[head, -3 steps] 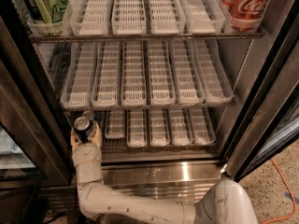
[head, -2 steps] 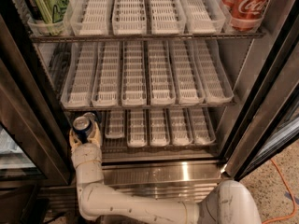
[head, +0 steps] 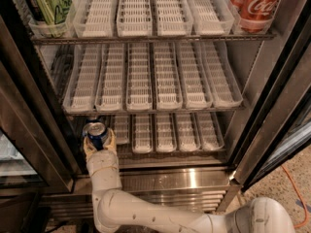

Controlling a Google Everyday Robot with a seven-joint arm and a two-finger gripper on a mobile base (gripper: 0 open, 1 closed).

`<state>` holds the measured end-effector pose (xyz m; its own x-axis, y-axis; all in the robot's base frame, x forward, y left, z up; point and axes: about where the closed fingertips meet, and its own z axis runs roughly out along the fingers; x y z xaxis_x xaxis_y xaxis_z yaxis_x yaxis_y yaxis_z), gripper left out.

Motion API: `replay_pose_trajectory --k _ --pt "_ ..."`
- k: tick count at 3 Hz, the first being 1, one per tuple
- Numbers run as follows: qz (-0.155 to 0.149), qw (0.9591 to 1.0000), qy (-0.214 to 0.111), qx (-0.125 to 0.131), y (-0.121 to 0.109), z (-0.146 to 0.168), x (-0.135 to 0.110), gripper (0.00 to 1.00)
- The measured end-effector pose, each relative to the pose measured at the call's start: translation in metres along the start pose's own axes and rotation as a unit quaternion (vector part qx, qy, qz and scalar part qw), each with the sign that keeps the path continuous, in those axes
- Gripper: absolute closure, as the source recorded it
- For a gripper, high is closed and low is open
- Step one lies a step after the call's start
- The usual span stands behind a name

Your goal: Pick pepsi can from bottom shelf of fridge

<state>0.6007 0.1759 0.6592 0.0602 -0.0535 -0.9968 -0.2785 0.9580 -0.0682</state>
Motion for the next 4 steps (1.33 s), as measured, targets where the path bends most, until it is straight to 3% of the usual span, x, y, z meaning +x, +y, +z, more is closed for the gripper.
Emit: replay_pose_trajectory --k 2,3,4 --pt "-0.059 0.9972 0.037 -0.027 -0.039 -0.037 -0.007 1.00" --pt "-0.114 0.9909 0.052 -0.047 -0.055 -0.047 -0.015 1.00" --pt "-0.199 0.9750 0.065 -0.074 -0.072 -0.050 -0.021 1.00"
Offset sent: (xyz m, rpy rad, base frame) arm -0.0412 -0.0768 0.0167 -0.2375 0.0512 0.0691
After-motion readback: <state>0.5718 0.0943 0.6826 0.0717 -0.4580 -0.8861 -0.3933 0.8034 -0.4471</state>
